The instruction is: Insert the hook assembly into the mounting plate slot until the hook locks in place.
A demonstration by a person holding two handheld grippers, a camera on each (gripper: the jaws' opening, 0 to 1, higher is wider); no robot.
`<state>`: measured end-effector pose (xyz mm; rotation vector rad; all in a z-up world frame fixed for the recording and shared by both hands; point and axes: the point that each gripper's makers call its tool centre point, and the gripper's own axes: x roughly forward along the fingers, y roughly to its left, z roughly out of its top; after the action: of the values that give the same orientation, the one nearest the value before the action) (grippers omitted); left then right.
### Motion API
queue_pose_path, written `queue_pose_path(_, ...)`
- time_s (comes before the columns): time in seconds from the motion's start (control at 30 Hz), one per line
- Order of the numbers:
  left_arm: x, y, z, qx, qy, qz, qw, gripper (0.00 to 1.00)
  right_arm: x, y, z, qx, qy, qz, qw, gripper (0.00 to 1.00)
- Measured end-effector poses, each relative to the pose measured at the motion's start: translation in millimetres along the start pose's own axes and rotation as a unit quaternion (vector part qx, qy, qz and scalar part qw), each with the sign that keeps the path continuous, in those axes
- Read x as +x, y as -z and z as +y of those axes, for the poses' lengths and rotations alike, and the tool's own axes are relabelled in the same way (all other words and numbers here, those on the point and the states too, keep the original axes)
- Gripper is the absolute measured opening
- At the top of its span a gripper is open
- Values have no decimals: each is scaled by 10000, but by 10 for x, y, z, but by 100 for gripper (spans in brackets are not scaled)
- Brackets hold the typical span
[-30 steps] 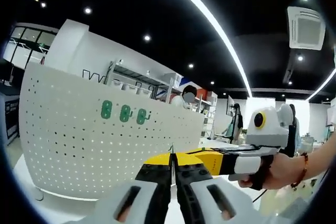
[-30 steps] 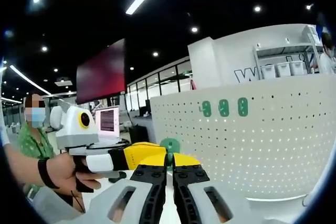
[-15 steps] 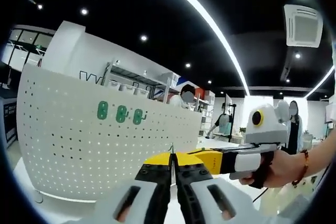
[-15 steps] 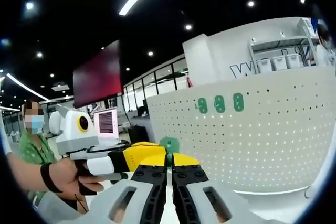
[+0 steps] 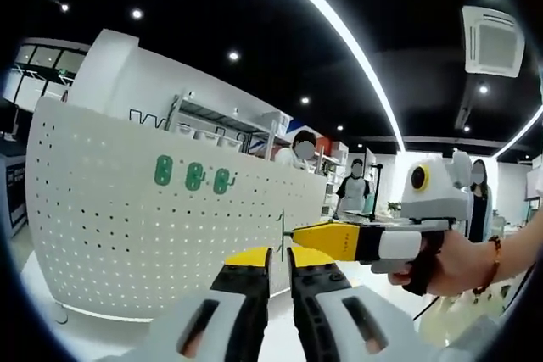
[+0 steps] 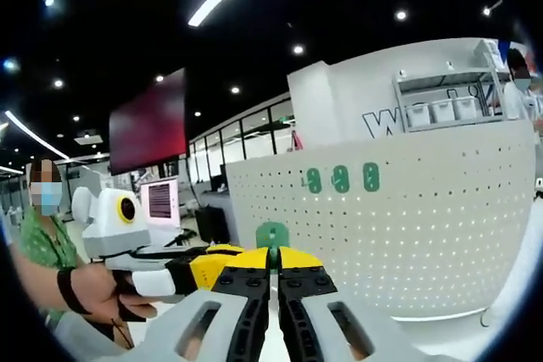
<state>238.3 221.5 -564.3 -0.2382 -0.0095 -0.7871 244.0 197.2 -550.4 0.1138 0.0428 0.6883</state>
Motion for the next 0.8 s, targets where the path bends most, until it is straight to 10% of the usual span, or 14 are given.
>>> queue_pose_path(0.8, -189, 162, -171, 373, 107, 369, 9986, 26, 74, -302, -435, -403, 960, -243, 9943, 0)
